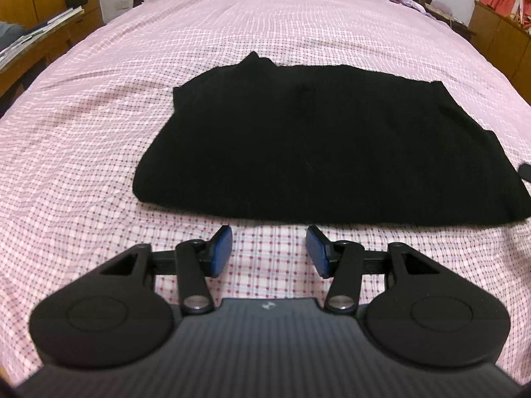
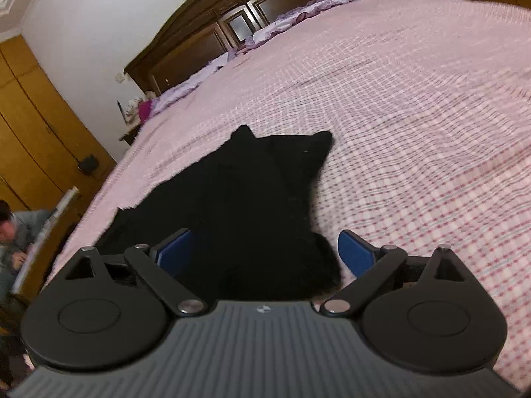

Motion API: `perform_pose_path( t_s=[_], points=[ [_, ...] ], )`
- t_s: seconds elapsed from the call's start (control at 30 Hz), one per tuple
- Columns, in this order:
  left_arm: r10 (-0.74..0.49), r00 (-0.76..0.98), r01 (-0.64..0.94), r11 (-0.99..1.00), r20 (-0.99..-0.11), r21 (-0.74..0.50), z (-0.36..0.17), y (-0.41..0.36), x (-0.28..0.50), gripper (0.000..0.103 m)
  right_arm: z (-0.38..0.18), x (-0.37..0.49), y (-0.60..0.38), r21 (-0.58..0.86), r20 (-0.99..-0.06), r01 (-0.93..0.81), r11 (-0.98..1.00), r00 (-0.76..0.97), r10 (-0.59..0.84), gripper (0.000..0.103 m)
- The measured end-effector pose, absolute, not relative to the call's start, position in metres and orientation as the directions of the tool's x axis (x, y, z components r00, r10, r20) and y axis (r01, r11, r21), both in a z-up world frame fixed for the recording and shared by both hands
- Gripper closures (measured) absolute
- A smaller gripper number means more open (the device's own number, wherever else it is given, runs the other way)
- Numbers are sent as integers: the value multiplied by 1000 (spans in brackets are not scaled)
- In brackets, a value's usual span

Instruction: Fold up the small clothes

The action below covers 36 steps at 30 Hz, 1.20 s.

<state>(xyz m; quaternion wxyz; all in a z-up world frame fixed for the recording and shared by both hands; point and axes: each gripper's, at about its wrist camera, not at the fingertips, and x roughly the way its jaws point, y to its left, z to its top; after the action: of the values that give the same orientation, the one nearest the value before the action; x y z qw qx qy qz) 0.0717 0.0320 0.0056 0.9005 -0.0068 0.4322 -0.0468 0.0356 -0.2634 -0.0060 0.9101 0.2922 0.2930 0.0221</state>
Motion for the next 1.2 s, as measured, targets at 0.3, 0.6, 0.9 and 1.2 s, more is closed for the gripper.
perform_pose_path(
  t_s=[0.3,0.6,0.9,1.2],
  points=[
    [-75,622,84,996,-780,-30,7,27,66,52,-41,49,-274,652,-483,166,740,844,236,0],
    [-68,617,91,996,-784,-15,6,25,66,52,-34,64,-271,645,-517,190,741,821,240,0],
    [-60,611,77,997,-789,-16,3,30,72,52,-42,86,-269,697,-476,161,698,832,284,41],
    [-54,610,57,998,-790,-24,3,36,73,52,-48,90,-283,789,-406,125,601,841,359,69]
  ],
)
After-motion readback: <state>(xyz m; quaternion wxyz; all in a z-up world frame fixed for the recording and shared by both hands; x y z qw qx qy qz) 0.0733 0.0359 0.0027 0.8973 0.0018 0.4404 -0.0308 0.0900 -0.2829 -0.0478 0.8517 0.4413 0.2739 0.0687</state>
